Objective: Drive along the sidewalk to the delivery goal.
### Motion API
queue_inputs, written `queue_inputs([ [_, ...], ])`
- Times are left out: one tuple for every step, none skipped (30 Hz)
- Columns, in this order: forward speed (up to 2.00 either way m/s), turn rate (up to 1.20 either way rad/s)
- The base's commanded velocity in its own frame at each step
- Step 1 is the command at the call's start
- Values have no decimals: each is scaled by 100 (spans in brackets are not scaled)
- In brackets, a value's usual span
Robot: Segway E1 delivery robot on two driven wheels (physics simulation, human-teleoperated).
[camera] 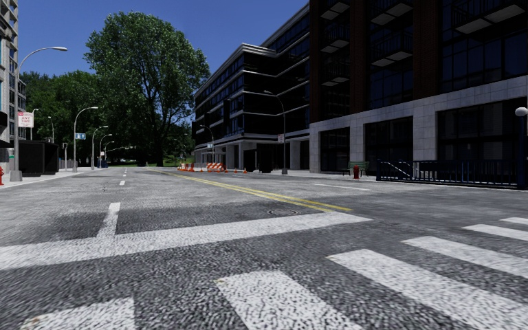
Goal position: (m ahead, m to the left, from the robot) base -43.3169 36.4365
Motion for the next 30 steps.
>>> queue_inputs([
  [0,0],
  [0,0],
  [0,0],
  [0,0],
  [0,0],
  [0,0],
  [0,0],
  [0,0],
  [0,0],
  [0,0],
  [0,0],
  [0,0],
  [0,0],
  [0,0],
  [0,0],
  [0,0],
  [0,0],
  [0,0],
  [0,0],
  [0,0],
  [0,0],
  [0,0],
  [0,0],
  [0,0],
  [0,0],
  [0,0],
  [0,0],
  [0,0],
  [0,0],
  [0,0],
])
